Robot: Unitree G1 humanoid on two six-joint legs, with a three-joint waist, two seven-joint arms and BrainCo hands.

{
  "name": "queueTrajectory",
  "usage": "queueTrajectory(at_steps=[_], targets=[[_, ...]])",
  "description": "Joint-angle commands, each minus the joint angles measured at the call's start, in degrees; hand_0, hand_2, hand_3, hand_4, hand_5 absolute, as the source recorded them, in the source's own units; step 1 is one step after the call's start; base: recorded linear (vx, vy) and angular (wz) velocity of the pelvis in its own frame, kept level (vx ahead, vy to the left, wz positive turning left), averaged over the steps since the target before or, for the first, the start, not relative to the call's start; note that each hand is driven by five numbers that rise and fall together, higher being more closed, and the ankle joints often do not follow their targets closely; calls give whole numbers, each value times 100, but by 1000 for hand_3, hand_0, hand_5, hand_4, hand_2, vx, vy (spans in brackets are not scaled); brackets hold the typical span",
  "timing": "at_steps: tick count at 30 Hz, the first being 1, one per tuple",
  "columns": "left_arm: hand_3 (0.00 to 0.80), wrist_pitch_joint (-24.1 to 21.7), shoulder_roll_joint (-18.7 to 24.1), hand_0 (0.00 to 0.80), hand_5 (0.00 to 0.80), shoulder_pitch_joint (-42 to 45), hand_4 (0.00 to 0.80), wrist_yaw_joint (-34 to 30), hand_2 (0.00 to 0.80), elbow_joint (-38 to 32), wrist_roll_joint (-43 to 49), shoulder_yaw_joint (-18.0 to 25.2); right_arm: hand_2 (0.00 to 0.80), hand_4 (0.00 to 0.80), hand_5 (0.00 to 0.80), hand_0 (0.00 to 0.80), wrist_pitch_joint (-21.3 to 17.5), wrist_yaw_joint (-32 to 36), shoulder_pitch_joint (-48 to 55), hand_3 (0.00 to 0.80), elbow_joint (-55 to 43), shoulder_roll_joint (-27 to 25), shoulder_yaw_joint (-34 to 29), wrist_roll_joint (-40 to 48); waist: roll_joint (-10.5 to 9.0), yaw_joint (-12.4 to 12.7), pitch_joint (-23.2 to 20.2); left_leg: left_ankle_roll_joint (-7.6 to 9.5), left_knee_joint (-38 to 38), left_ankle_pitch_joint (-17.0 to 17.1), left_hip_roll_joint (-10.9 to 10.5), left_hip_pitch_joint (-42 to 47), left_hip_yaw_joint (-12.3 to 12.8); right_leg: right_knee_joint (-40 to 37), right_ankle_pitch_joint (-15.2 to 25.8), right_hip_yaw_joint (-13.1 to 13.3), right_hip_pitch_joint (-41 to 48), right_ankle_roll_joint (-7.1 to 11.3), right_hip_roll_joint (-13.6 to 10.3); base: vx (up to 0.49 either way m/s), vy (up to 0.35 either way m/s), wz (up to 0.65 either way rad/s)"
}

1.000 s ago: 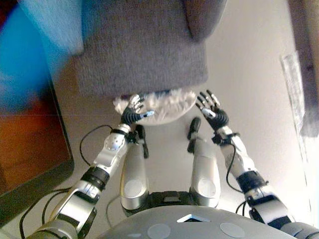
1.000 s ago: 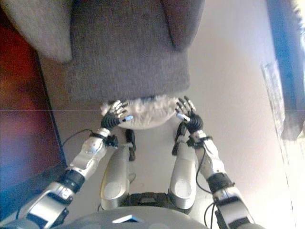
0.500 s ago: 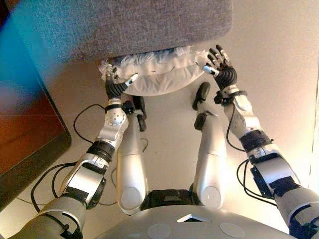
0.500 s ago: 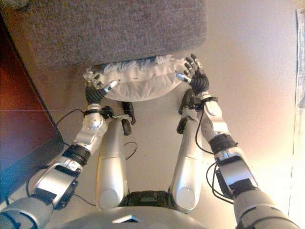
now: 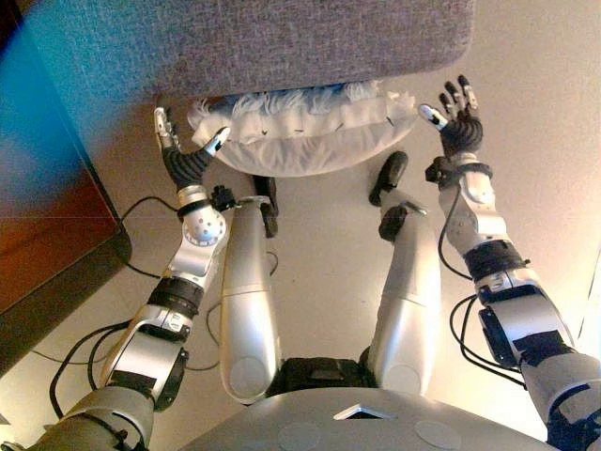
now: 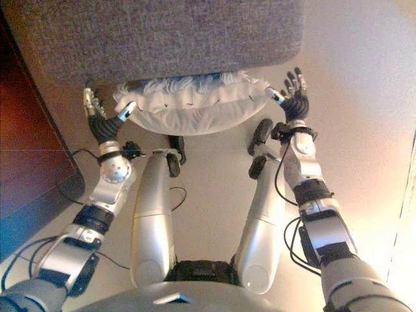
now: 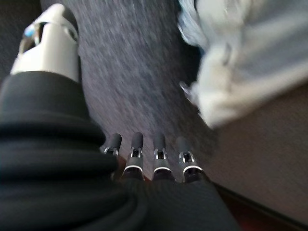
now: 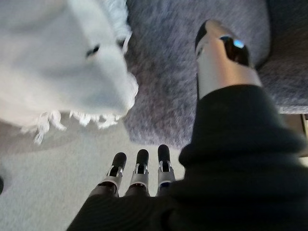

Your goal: Pick up the cushion and take it to the sofa

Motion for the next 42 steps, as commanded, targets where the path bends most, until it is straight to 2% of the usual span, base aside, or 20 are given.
queueTrajectory(at_steps=[1,5,7,11,17,22,28,35,42], targets=[[0,-199,-26,0,0,379,0,-605,0,-86,-452,124,0,0,0,0,-191,-185,111,0,-145,-420,-137,-524,376,51,-41,-72,-340,318,-73,-214,-325,172,150,305,-57,649,-233,-6,-4,4],[0,-228,-70,0,0,378,0,-1515,0,262,-1283,41,0,0,0,0,150,287,-75,0,-15,-716,36,-885,415,10,-41,-55,-180,341,12,-395,-305,380,144,366,-251,623,-234,0,0,0],[0,-272,-94,0,0,232,0,-1935,0,539,-1839,99,0,0,0,0,352,901,-250,0,131,-851,197,-749,426,-42,-41,-54,-22,326,69,-523,-290,536,114,432,-387,610,-217,-8,11,-2],[0,-157,-111,0,0,-101,0,-2536,0,813,-2536,135,0,0,0,0,493,1649,-567,0,374,-947,445,-694,441,-105,-41,-48,250,289,133,-780,-282,777,73,505,-654,602,-213,-18,32,-5],[0,311,-22,0,0,-501,0,-3226,0,1029,-2921,-15,0,0,0,0,652,2127,-1005,0,525,-1087,761,-833,465,-183,-41,-72,454,267,189,-1016,-261,925,46,579,-907,594,-218,-5,32,-5],[0,518,185,0,0,-849,0,-3392,0,1135,-3024,-107,0,0,0,0,772,2468,-1285,0,599,-1230,1047,-1423,442,-230,-41,-108,510,276,226,-1163,-282,970,31,635,-1054,587,-191,2,19,-3],[0,674,473,0,0,-1245,0,-3486,0,1230,-3087,-243,0,0,0,0,761,2487,-1666,0,789,-1502,1497,-1702,401,-221,-41,-131,663,261,217,-1360,-351,1031,51,646,-1229,577,-208,0,0,0],[0,898,590,0,0,-1803,0,-3443,0,1502,-2935,-394,0,0,0,0,810,2506,-2299,0,944,-1419,1966,-2222,364,-222,-41,-159,745,271,215,-1562,-383,1073,60,647,-1420,565,-188,0,0,0],[0,1026,619,0,0,-2552,0,-3702,0,1598,-3054,-712,0,0,0,0,1011,1751,-2868,0,1036,-1270,2491,-3224,383,-280,-41,-146,769,317,200,-1766,-358,1081,83,708,-1606,548,-122,0,0,0]])
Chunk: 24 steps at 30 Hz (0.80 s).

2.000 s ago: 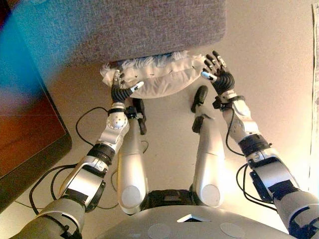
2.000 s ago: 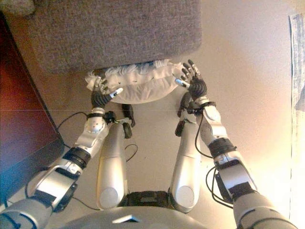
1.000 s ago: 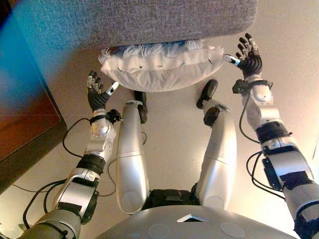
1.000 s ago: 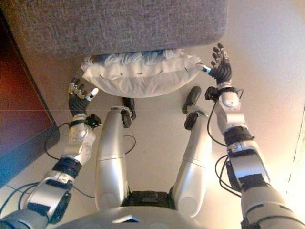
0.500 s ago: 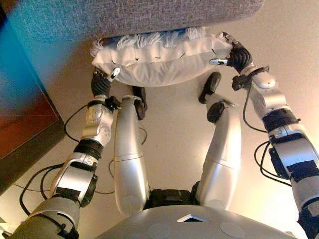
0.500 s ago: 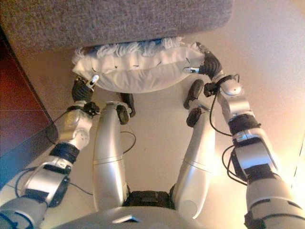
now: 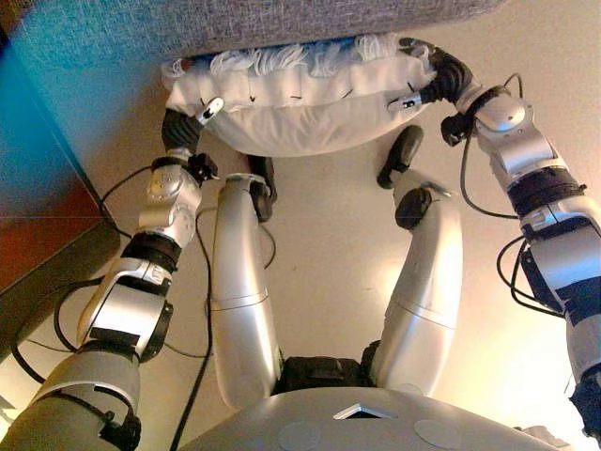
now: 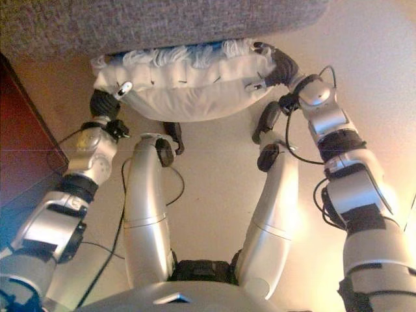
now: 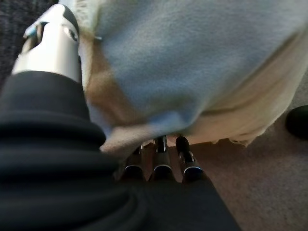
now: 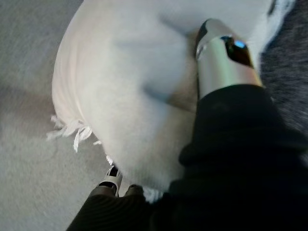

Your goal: Pick up the cushion and take it to the sofa

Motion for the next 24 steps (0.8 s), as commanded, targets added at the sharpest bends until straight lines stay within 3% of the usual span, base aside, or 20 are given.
queueTrajectory(at_steps=[1,3,4,5,7,8,14,24], targets=[[0,-79,-213,0,0,-541,0,-364,0,-81,-52,-143,0,0,0,0,100,-475,-377,0,-54,-7,375,-551,357,-239,-48,-292,-641,619,71,-67,-245,12,110,429,28,570,-102,0,0,0],[0,-18,-223,0,0,-734,0,-425,0,-97,-15,-258,0,0,0,0,199,-543,-523,0,-96,82,443,-629,364,-250,-48,-299,-677,627,54,-70,-234,-23,124,433,26,581,-89,0,0,0],[0,1,-212,0,0,-820,0,-511,0,-92,-29,-298,496,496,496,496,295,-526,-581,496,-111,111,465,-680,363,-256,-48,-308,-683,631,51,-83,-233,-38,132,433,19,588,-83,0,0,0],[82,31,-225,82,82,-881,82,-548,82,-96,-4,-329,800,800,800,800,363,-570,-617,800,-112,133,487,-807,364,-262,-48,-314,-704,644,52,-86,-231,-65,147,435,21,591,-78,0,0,0],[756,-9,-249,756,756,-945,756,-459,756,-116,23,-409,800,800,800,800,486,-587,-656,800,-180,153,592,-929,362,-273,-48,-314,-760,675,48,-75,-232,-116,189,437,26,602,-67,0,0,0],[800,-29,-251,800,800,-958,800,-429,800,-120,-17,-426,800,800,800,800,527,-587,-652,800,-185,165,613,-936,360,-277,-48,-313,-767,681,46,-72,-231,-128,196,437,34,602,-58,11,17,-5],[800,-74,-235,800,800,-877,800,-397,800,-126,3,-375,800,800,800,800,792,-742,-564,800,-212,223,611,-1016,358,-278,-48,-326,-763,680,52,-57,-241,-166,232,450,48,603,-27,3,5,-2],[800,-359,-252,800,800,-845,800,-453,800,-151,96,-357,800,800,800,800,785,-1270,-458,800,-125,239,463,-829,326,-285,-48,-354,-836,672,106,81,-239,-225,266,415,167,601,-11,-2,-10,0]])
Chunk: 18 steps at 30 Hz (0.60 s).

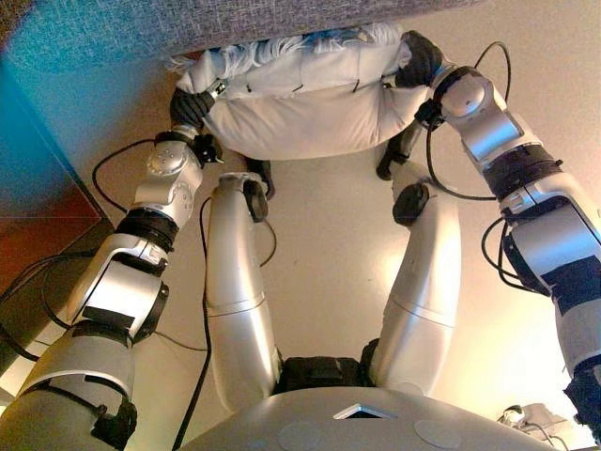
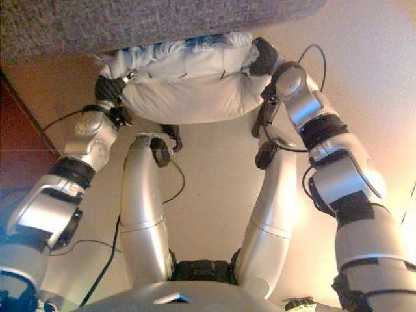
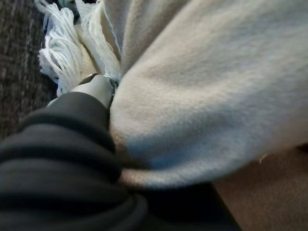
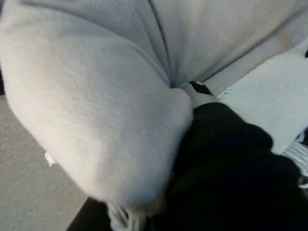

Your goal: Pick up the cushion and take it to the sofa

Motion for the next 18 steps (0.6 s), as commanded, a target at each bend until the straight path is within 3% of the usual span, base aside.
queueTrajectory(at_steps=[1,6,9,14,18], targets=[[800,-661,-395,800,800,-294,800,-237,800,-360,222,176,800,800,800,800,-60,-390,95,800,-158,-251,6,125,329,-24,-51,-413,-845,686,130,248,-304,-96,188,362,296,514,-18,-7,-40,-3],[800,-1045,-590,800,800,150,800,88,800,-788,609,250,800,800,800,800,-226,-951,620,800,-688,-220,-278,370,280,-44,-51,-462,-1009,643,189,646,-278,-319,225,285,702,553,9,-6,-42,-6],[800,-1297,-869,800,800,694,800,544,800,-1122,1364,346,800,800,800,800,-595,-1216,1278,800,-1093,-101,-708,967,230,-45,-51,-507,-1283,648,234,1164,-245,-578,221,189,1226,582,35,0,-44,-10],[800,-1352,-1197,800,800,1433,800,876,800,-1486,1350,509,800,800,800,800,-1567,-935,2687,800,-1794,346,-1472,1803,32,-46,-51,-572,-2065,795,332,2440,-153,-1266,200,-84,2518,634,-60,56,-61,-9],[800,-1193,-1249,800,800,1862,800,844,800,-1723,1650,502,800,800,800,800,-1865,-461,3645,800,-2425,690,-1834,2565,-130,-62,-51,-559,-2710,923,314,3549,-36,-1917,223,-268,3642,688,-98,158,-99,6]])
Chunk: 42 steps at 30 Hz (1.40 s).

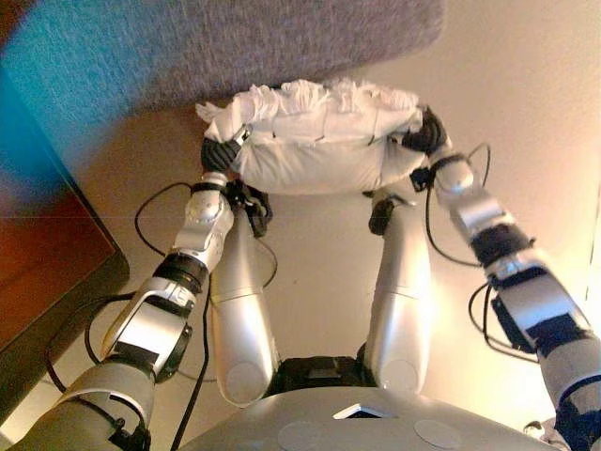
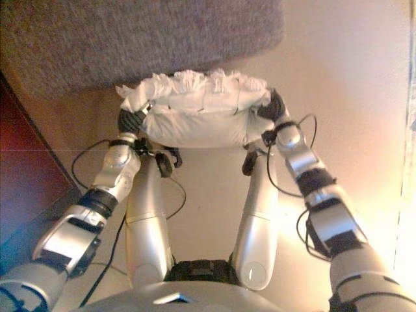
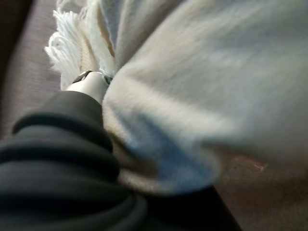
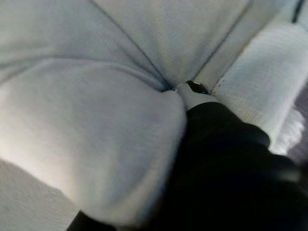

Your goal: Pick up the cushion and take it to the sofa

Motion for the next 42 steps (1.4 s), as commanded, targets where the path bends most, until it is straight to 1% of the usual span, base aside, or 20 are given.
queueTrajectory(at_steps=[1,2,3,7,10,11,14,15,17,19,23,25,29,31,34,36,37,40,41,42], targets=[[800,-323,-174,800,800,112,800,-279,800,-998,420,63,800,800,800,800,-881,711,369,800,-1169,132,-536,1129,28,105,-43,-443,-1212,796,203,973,-368,-377,-67,-49,1132,580,-307,225,-61,8],[800,-295,-161,800,800,234,800,-352,800,-1036,542,50,800,800,800,800,-893,841,585,800,-1253,184,-612,1275,5,113,-54,-434,-1378,836,183,1264,-341,-554,-57,-87,1428,586,-307,202,-32,10],[800,-258,-163,800,800,394,800,-411,800,-1094,653,5,800,800,800,800,-868,981,823,800,-1341,239,-697,1430,-39,99,-174,-392,-1658,1060,115,1501,-277,-869,110,-160,1693,550,-333,210,-18,13],[800,-146,-90,800,800,793,800,-583,800,-1385,705,-15,800,800,800,800,-882,1325,1385,800,-1545,311,-945,1792,-48,135,-453,-400,-2221,1180,84,2301,-192,-1324,105,-348,2491,594,-367,167,-13,15],[800,24,21,800,800,1061,800,-794,800,-1619,739,86,800,800,800,800,-749,1155,1705,800,-1762,318,-1059,1557,-48,153,-643,-387,-2599,1275,93,2815,-164,-1650,143,-468,3025,592,-315,111,-23,9],[800,87,56,800,800,1182,800,-885,800,-1732,695,130,800,800,800,800,-707,988,1802,800,-1856,316,-1076,1213,-56,159,-737,-384,-2761,1323,76,3022,-151,-1799,182,-503,3226,597,-279,128,-5,4],[800,282,154,800,800,1521,800,-1047,800,-2105,677,332,800,800,800,800,-492,941,2073,800,-2214,185,-1126,1031,-95,163,-1009,-367,-3305,1469,41,3680,-29,-2291,268,-595,3906,574,-138,97,-2,0],[800,359,182,800,800,1607,800,-1121,800,-2168,628,401,800,800,800,800,-407,945,2149,800,-2275,172,-1154,1029,-104,164,-1099,-361,-3426,1501,19,3848,-4,-2406,285,-608,4084,569,-97,137,-2,-6],[800,559,192,800,800,1887,800,-1332,800,-2358,496,656,800,800,800,800,138,1039,2396,800,-2481,185,-1294,1060,-107,174,-1422,-332,-3748,1553,-50,4340,81,-2729,307,-617,4603,551,0,193,5,-7],[800,796,176,800,800,2005,800,-1489,800,-2462,420,801,800,800,800,800,449,1040,2556,800,-2520,219,-1350,1167,-111,194,-1660,-321,-3898,1586,-58,4617,103,-2794,285,-637,4880,542,21,199,11,-10],[800,1022,163,800,800,2113,800,-1590,800,-2428,384,876,800,800,800,800,535,1217,2702,800,-2659,341,-1447,1585,-84,166,-2059,-316,-4121,1580,36,5182,168,-2792,72,-575,5393,456,163,189,-26,5],[800,1069,163,800,800,2172,800,-1677,800,-2505,325,929,800,800,800,800,512,1194,2750,800,-2737,376,-1511,1545,-84,158,-2159,-333,-4122,1542,63,5306,134,-2831,-7,-528,5538,413,226,117,-92,14],[800,1238,167,800,800,2449,800,-1789,800,-2766,362,1103,800,800,800,800,823,1139,2811,800,-2872,350,-1648,1198,-97,227,-2329,-422,-3915,1450,120,5449,28,-2975,-79,-483,5825,303,378,122,-126,15],[800,1304,150,800,800,2550,800,-1767,800,-2857,301,1185,800,800,800,800,980,1250,2805,800,-2987,285,-1617,1179,-82,273,-2389,-474,-3841,1576,182,5488,-70,-3090,-107,-436,5942,233,513,91,-127,4],[800,1338,148,800,800,2630,800,-1731,800,-2948,279,1250,800,800,800,800,1090,1292,2798,800,-3096,164,-1594,1255,-69,344,-2413,-507,-3608,1787,177,5375,-338,-3220,-125,-321,6022,148,672,28,-82,-1],[800,1406,101,800,800,2603,800,-1747,800,-2935,160,1252,800,800,800,800,1113,1290,2787,800,-3090,96,-1611,1325,-63,327,-2418,-504,-3545,1798,155,5350,-245,-3254,-136,-353,6083,108,725,-9,-32,8],[800,1426,60,800,800,2587,800,-1758,800,-2894,123,1247,800,800,800,800,1103,1293,2791,800,-3064,90,-1616,1335,-57,308,-2429,-495,-3558,1773,129,5359,-159,-3263,-142,-394,6107,97,732,-19,21,13],[800,1397,-9,800,800,2558,800,-1866,800,-2773,175,1184,800,800,800,800,1027,1269,2799,800,-2974,115,-1603,1296,-42,292,-2511,-302,-3863,1384,-291,5481,96,-3299,-106,-528,6125,166,669,-11,71,8],[800,1433,-19,800,800,2552,800,-1917,800,-2767,176,1174,800,800,800,800,1013,1224,2819,800,-2960,136,-1608,1242,-21,288,-2569,-195,-4039,1283,-509,5530,173,-3313,-88,-573,6109,193,657,-8,116,5],[800,1439,-18,800,800,2550,800,-1944,800,-2762,184,1169,800,800,800,800,1004,1193,2820,800,-2949,153,-1601,1219,-24,292,-2601,-146,-4110,1249,-589,5553,164,-3315,-77,-577,6090,210,647,-5,134,7]])
